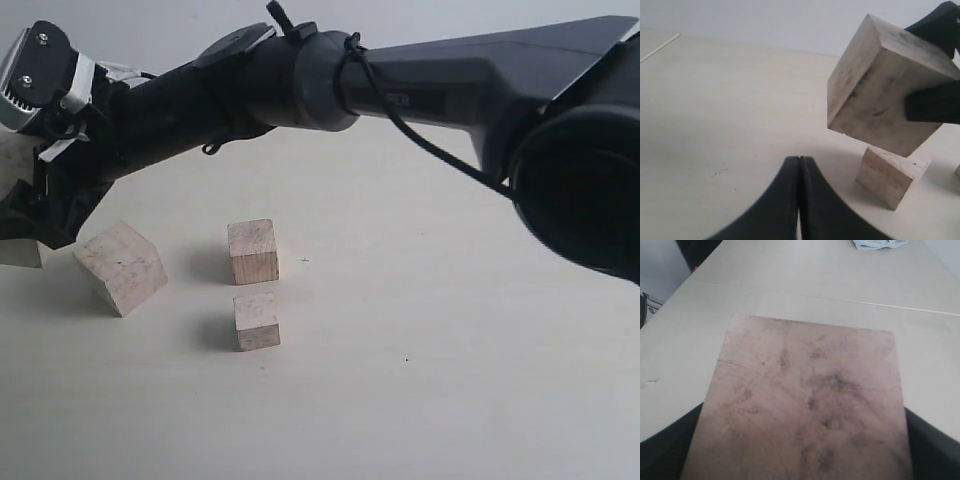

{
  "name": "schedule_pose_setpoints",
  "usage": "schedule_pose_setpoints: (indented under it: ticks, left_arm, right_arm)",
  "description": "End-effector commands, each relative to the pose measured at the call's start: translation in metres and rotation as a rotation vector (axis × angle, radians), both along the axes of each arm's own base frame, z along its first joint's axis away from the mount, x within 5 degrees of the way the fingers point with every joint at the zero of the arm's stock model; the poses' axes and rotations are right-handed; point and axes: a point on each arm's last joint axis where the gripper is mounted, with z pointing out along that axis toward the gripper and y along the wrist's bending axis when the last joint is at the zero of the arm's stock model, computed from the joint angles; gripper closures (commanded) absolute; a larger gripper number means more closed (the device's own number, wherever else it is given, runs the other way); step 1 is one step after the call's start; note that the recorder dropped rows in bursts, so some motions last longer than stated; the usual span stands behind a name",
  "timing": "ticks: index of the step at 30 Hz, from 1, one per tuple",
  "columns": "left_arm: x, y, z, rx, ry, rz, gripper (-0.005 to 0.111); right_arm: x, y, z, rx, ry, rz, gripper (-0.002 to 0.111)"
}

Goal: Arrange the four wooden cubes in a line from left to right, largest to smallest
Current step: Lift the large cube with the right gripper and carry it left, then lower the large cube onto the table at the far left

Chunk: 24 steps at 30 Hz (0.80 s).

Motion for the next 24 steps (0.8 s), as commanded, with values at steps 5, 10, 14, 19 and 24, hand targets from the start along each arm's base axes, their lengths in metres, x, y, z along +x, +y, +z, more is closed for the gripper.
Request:
schedule_pose_setpoints:
  ticks: [5,10,14,19,24]
  left_arm:
    - [0.0,0.0,0.001,-0.009,-0.016,0.003,0.107]
    - [0.0,0.0,0.001,-0.009,-0.016,0.003,0.107]
    - [0.0,0.0,0.001,-0.009,-0.016,0.003,0.107]
    - [0.0,0.0,0.001,-0.009,-0.016,0.003,0.107]
    - [0.0,0.0,0.001,-0.009,-0.016,0.003,0.107]
  right_arm:
    - [0.011,0.018,-0.008,0.067,0.042,-0.036,0.108]
    - [0.017,0.025,-0.024,0.07,0.049,-0.055,0.108]
    - [0.023,0.027,-0.039,0.051,0.041,-0.08,0.108]
    - [0.026,0.022,-0.048,-0.031,-0.021,-0.048,0.108]
    - [0.041,0.007,-0.057,-0.162,0.022,-0.102,0.108]
